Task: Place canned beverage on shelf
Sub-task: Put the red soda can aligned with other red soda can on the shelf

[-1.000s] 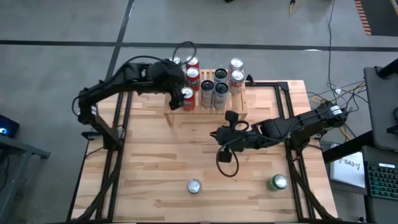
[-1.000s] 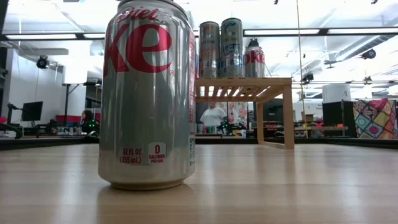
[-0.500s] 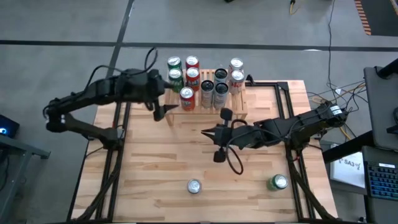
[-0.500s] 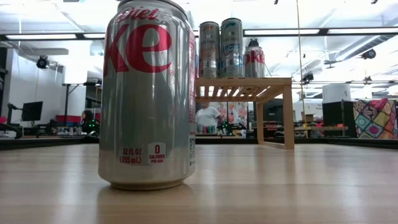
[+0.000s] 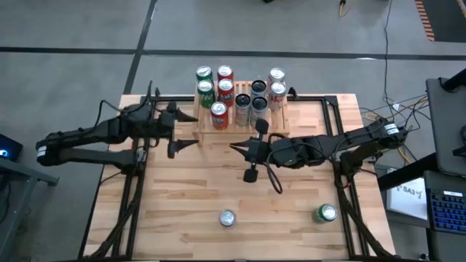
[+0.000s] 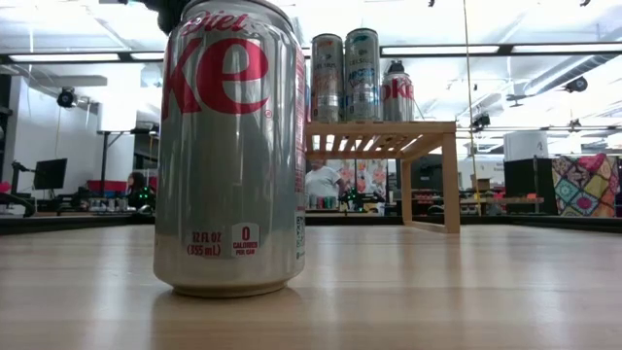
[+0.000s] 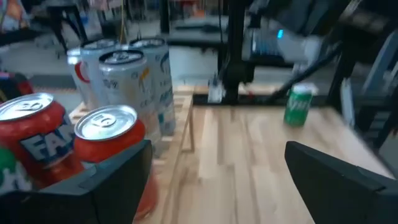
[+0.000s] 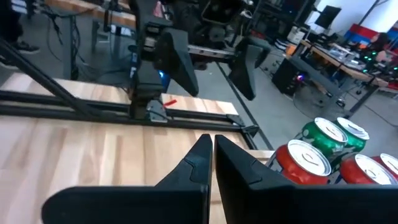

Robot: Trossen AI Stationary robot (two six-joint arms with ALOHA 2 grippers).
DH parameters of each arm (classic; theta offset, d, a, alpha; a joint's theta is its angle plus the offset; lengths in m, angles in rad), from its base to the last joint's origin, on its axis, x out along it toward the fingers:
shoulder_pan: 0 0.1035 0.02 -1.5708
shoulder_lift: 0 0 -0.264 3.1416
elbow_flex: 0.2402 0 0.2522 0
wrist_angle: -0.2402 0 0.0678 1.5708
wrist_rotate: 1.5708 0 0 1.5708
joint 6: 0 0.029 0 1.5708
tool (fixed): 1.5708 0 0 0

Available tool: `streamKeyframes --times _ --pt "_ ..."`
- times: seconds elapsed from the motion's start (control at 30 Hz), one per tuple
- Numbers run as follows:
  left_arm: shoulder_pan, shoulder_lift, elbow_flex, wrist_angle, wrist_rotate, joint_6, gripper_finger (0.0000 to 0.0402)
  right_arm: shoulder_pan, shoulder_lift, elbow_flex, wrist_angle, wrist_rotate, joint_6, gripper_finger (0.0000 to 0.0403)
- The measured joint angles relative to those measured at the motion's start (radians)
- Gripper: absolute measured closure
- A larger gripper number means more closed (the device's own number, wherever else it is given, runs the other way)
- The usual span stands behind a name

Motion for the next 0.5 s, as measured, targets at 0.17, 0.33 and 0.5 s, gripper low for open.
streamKeyframes --times 0.17,0.33,0.5 --pt "0.002 -0.050 -0.159 0.167 0.000 -0.026 0.0050 -0.039 0.052 0.001 0.026 0.000 -0.062 0.0394" --pt "0.002 -0.051 -0.287 0.353 -0.008 -0.008 0.0050 -0.066 0.080 0.003 0.011 0.000 -0.083 0.0394" --pt "0.002 -0.032 -0.339 0.383 -0.177 0.086 0.0063 -0.074 0.068 0.005 -0.013 0.000 -0.099 0.0394"
